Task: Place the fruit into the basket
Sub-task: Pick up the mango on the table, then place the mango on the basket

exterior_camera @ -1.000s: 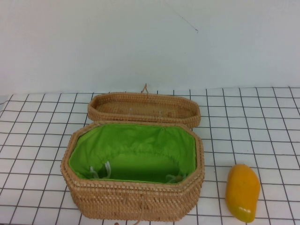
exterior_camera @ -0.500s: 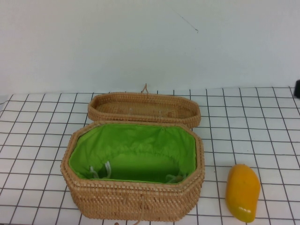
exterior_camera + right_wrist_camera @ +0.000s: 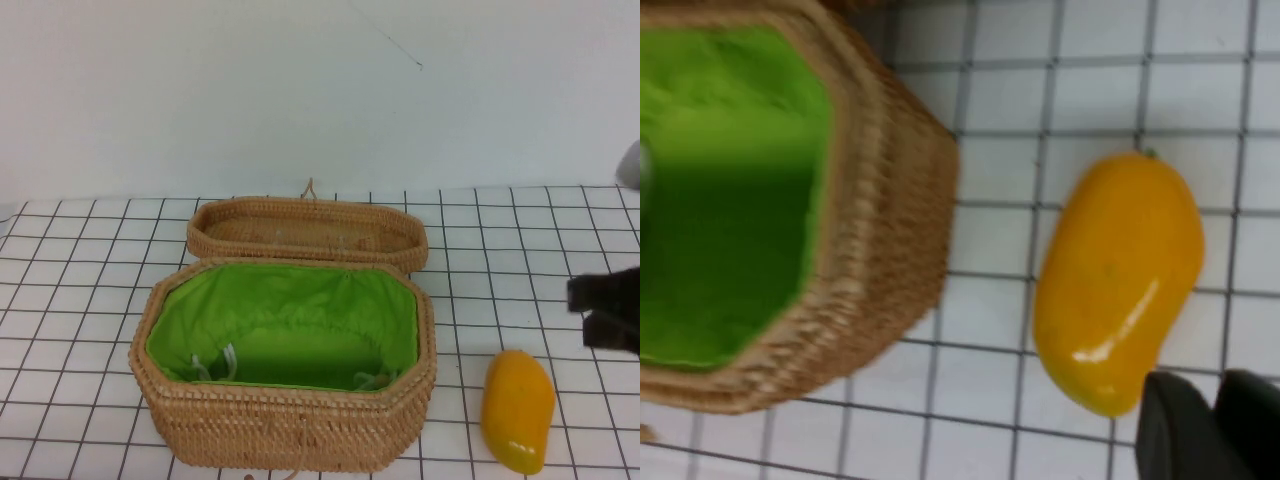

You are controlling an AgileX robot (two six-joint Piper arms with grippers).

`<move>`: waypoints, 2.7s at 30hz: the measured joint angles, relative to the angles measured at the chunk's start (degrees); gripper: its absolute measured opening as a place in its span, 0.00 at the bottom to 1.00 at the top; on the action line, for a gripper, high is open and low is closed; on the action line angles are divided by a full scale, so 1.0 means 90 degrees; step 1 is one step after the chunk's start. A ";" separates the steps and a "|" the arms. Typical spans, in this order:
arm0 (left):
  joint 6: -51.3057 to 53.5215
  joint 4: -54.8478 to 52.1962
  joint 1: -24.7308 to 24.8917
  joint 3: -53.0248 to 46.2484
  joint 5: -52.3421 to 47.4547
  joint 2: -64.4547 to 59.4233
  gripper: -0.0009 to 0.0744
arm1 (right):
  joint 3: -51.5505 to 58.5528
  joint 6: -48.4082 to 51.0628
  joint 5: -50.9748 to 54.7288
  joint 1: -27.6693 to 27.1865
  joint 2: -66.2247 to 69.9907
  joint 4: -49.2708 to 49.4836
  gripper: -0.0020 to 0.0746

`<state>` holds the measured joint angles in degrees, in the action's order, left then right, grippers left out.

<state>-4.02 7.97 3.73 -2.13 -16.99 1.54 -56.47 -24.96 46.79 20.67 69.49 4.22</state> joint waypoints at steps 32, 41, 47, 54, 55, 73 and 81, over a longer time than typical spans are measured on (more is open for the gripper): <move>0.0000 0.0000 0.0000 0.0000 0.0000 0.0000 0.01 | -0.0708 -0.1210 -0.0537 0.0415 0.3869 -0.0469 0.89; 0.0000 0.0000 0.0000 0.0000 0.0000 0.0000 0.01 | -0.1858 -0.1045 0.0514 0.0415 0.3869 -0.1363 0.74; 0.0000 0.0000 0.0000 0.0000 0.0000 0.0000 0.01 | -0.3638 -0.0251 0.1222 0.0403 0.3748 -0.1895 0.73; 0.0000 0.0000 0.0000 0.0000 0.0000 0.0000 0.01 | -0.5000 0.3421 0.0544 0.0560 0.3942 0.0926 0.73; 0.0000 0.0000 0.0000 0.0000 0.0000 0.0000 0.01 | -0.5082 0.3927 0.0531 0.0633 0.4012 0.1254 0.73; 0.0000 0.0000 0.0000 0.0000 0.0000 0.0000 0.01 | -0.5148 0.6984 0.1141 0.1925 0.5623 0.1336 0.76; 0.0000 0.0000 0.0000 0.0000 0.0000 0.0000 0.01 | -0.5158 0.6317 0.1141 0.1927 0.5779 0.0907 0.90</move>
<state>-4.02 7.97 3.73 -2.13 -16.99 1.54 -102.89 31.89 57.06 38.01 121.50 12.38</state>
